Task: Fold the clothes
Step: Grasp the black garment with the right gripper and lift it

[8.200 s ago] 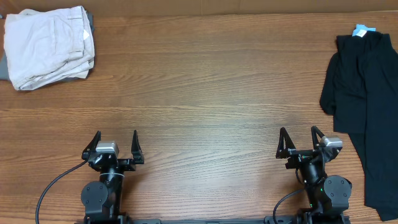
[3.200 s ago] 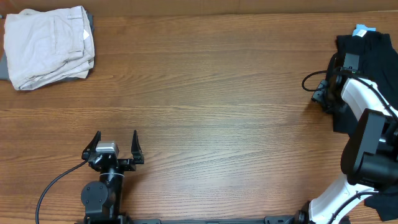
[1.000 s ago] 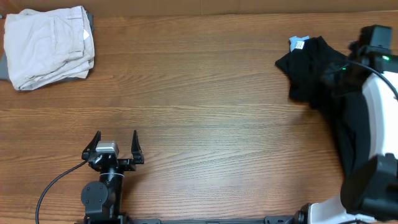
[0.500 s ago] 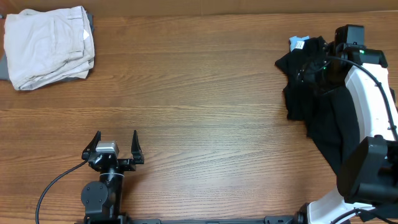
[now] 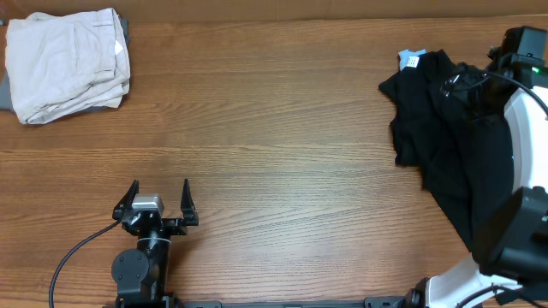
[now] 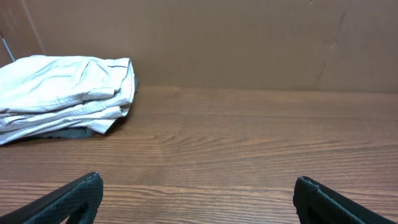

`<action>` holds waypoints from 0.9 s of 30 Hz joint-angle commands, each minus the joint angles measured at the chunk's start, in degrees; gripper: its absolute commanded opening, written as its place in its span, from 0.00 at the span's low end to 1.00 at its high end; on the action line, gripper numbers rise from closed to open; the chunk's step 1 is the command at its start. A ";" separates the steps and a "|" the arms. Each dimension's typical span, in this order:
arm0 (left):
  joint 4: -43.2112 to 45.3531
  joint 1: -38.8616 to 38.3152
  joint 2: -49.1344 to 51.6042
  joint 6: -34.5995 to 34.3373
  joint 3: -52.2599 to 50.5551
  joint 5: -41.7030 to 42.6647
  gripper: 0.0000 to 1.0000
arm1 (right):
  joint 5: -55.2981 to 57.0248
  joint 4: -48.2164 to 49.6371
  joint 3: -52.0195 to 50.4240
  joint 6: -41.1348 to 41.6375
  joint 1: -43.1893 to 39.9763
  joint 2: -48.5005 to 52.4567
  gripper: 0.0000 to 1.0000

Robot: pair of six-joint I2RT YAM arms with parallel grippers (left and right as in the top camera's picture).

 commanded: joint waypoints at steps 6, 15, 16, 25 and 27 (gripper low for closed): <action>-0.09 0.39 -0.28 1.05 -0.22 -0.52 1.00 | 4.09 1.27 1.11 -4.02 0.20 11.28 0.83; -0.09 0.39 -0.28 1.05 -0.22 -0.52 1.00 | 6.43 2.60 1.14 -6.51 0.17 14.14 0.45; -0.09 0.39 -0.28 1.07 -0.22 -0.52 1.00 | 6.47 2.64 1.14 -6.51 0.20 14.14 0.38; -0.09 0.39 -0.28 1.07 -0.22 -0.52 1.00 | 8.87 2.56 1.31 -6.47 0.20 14.05 0.04; -0.09 0.39 -0.28 1.05 -0.22 -0.52 1.00 | 10.73 1.64 2.29 -6.45 0.20 13.29 0.04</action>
